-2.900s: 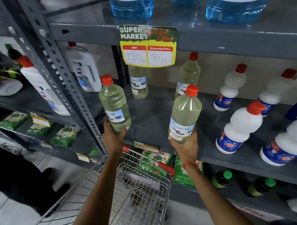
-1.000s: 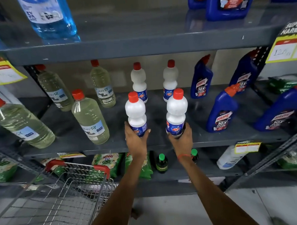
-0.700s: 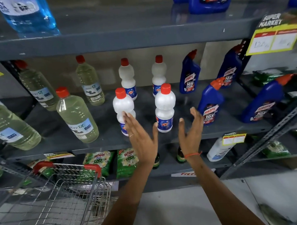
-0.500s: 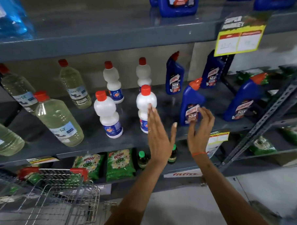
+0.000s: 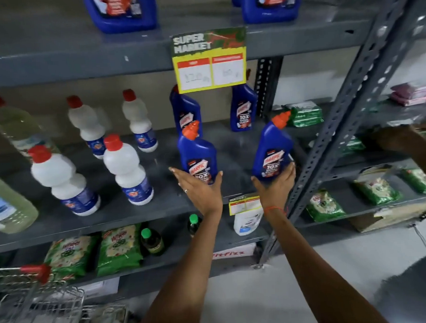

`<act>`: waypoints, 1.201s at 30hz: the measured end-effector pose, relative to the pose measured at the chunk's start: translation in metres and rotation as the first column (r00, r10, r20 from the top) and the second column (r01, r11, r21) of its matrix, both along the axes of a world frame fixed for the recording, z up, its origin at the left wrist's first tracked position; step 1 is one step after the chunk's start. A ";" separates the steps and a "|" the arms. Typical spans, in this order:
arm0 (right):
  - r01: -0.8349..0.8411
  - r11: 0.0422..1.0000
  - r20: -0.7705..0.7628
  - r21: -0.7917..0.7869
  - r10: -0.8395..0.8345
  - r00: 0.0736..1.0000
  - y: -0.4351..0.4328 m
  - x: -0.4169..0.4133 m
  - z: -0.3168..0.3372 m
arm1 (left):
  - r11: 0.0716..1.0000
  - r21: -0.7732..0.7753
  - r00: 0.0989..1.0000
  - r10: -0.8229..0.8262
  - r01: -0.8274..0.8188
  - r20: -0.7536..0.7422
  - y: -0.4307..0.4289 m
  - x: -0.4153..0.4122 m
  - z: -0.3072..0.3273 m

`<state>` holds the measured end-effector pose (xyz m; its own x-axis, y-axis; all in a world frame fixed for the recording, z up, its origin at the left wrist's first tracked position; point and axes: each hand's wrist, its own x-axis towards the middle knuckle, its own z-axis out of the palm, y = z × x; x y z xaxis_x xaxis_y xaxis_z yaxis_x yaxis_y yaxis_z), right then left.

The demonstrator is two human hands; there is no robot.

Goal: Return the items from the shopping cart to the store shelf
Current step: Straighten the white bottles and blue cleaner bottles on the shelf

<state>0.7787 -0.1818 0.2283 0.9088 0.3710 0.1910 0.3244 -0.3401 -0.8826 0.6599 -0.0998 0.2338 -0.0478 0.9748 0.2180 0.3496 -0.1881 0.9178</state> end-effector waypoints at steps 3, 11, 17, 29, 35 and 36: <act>-0.014 1.000 -0.049 -0.003 0.014 0.999 0.002 0.017 -0.004 | 0.996 -0.049 0.996 0.075 -0.073 0.047 0.002 0.014 -0.001; -0.054 0.998 -0.052 0.016 0.055 0.997 0.008 0.033 -0.013 | 0.983 -0.054 0.979 0.180 -0.175 0.093 0.008 0.028 -0.008; -0.024 0.999 -0.046 0.028 0.025 0.999 0.011 0.033 -0.017 | 0.981 -0.049 0.981 0.192 -0.190 0.031 0.008 0.025 -0.010; -0.027 0.999 -0.072 0.039 0.029 0.997 0.014 0.033 -0.018 | 0.977 -0.044 0.977 0.207 -0.209 -0.049 0.008 0.022 -0.007; -0.020 0.999 -0.084 0.026 0.022 0.996 0.015 0.034 -0.022 | 0.980 -0.045 0.980 0.192 -0.194 -0.050 0.004 0.020 -0.005; -0.019 1.000 -0.090 0.025 0.021 0.996 0.014 0.035 -0.022 | 0.981 -0.050 0.982 0.184 -0.186 -0.051 0.003 0.019 -0.003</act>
